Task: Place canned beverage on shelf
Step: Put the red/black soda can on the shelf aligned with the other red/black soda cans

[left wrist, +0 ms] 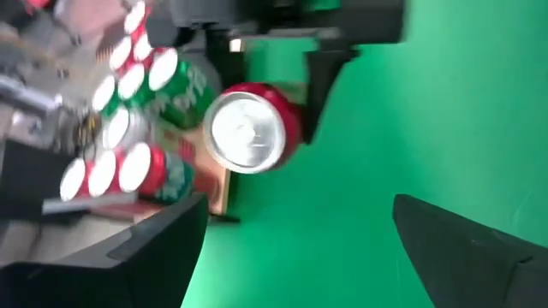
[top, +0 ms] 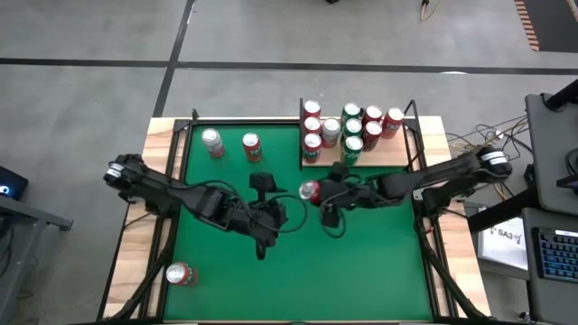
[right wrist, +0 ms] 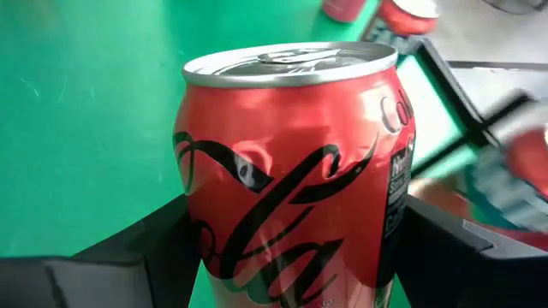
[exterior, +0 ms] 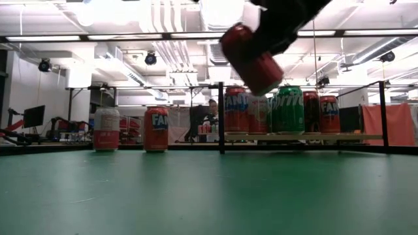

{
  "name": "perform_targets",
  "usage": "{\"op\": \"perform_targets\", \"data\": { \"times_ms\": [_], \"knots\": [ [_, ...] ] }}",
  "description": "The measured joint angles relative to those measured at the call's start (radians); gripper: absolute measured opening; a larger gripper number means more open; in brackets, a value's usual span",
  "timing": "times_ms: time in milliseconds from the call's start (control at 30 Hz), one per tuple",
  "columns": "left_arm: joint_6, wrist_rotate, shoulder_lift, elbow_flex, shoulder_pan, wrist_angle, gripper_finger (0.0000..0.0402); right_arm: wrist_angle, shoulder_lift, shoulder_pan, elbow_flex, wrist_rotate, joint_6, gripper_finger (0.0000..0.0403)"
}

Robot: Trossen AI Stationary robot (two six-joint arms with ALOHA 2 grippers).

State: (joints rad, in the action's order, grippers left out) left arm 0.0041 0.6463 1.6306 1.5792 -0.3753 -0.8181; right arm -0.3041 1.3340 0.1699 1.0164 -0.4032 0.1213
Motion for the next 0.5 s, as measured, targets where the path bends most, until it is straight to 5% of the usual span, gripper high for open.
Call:
{"op": "perform_targets", "data": {
  "times_ms": [233, 500],
  "knots": [
    [0.164, -0.009, -0.063, -0.124, -0.002, 0.263, 0.0343, 0.053, -0.258, 0.000, -0.193, -0.086, 0.109, 0.0290],
    [0.264, -0.090, -0.154, -0.401, 0.000, 0.707, 0.0334, 0.229, -0.495, 0.000, -0.436, -0.173, 0.188, 0.0290]
  ]
}}
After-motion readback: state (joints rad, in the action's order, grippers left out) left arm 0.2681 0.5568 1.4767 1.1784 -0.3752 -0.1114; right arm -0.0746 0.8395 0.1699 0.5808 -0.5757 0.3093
